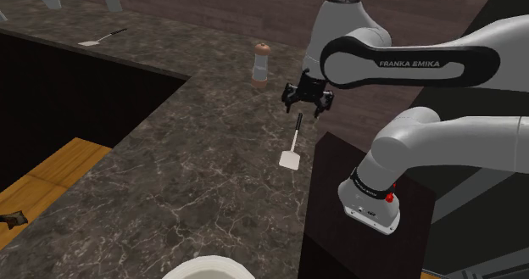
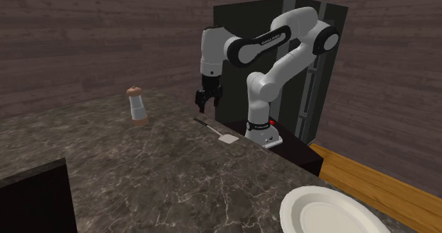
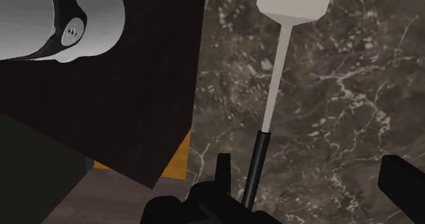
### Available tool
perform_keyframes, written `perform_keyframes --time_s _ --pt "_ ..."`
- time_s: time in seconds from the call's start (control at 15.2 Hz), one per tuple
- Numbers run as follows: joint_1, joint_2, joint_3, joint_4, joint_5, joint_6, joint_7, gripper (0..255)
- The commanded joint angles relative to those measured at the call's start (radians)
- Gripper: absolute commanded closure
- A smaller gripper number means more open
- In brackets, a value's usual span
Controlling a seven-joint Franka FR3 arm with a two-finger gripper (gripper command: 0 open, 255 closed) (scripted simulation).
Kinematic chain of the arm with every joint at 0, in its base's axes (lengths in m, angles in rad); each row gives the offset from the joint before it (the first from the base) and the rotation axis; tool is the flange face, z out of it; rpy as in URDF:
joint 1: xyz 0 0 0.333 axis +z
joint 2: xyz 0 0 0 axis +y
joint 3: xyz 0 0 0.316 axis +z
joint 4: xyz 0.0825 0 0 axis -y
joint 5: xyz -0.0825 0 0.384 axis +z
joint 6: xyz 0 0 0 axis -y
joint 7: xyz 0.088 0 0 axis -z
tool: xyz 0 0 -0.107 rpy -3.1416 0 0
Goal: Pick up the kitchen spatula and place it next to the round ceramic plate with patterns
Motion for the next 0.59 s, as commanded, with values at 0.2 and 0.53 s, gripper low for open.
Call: perform_keyframes --time_s 0.2,0.53 --pt "-0.006 0.061 0.119 -0.075 0.088 0.1 0.182 0" --pt "-0.003 0.114 0.148 -0.118 0.113 0.195 0.18 0"
